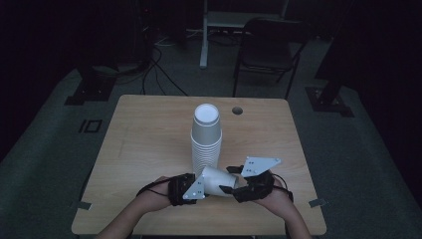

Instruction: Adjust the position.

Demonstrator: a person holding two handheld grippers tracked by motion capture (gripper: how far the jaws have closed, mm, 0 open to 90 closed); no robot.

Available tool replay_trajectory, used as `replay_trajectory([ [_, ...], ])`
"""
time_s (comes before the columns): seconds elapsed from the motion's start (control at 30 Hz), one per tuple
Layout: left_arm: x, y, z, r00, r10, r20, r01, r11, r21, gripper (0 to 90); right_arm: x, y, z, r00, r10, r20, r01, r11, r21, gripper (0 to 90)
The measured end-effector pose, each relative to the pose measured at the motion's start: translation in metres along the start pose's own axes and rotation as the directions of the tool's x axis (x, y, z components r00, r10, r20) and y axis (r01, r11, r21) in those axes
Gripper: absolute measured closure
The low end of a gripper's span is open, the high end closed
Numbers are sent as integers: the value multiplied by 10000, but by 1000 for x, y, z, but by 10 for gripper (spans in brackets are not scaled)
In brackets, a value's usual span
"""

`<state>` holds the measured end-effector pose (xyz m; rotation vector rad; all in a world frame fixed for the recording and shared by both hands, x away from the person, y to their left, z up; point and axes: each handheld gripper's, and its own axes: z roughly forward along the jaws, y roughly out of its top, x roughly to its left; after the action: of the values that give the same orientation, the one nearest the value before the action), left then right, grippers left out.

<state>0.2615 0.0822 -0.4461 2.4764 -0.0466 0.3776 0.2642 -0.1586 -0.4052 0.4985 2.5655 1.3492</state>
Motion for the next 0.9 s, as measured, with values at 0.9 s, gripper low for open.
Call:
replay_trajectory([
  [0.9, 2, 6, -10, 9983, -48, 584, 87, 9978, -653, 870, -15, -26, 30, 9967, 652, -475, -542, 9774, 2041, 203],
])
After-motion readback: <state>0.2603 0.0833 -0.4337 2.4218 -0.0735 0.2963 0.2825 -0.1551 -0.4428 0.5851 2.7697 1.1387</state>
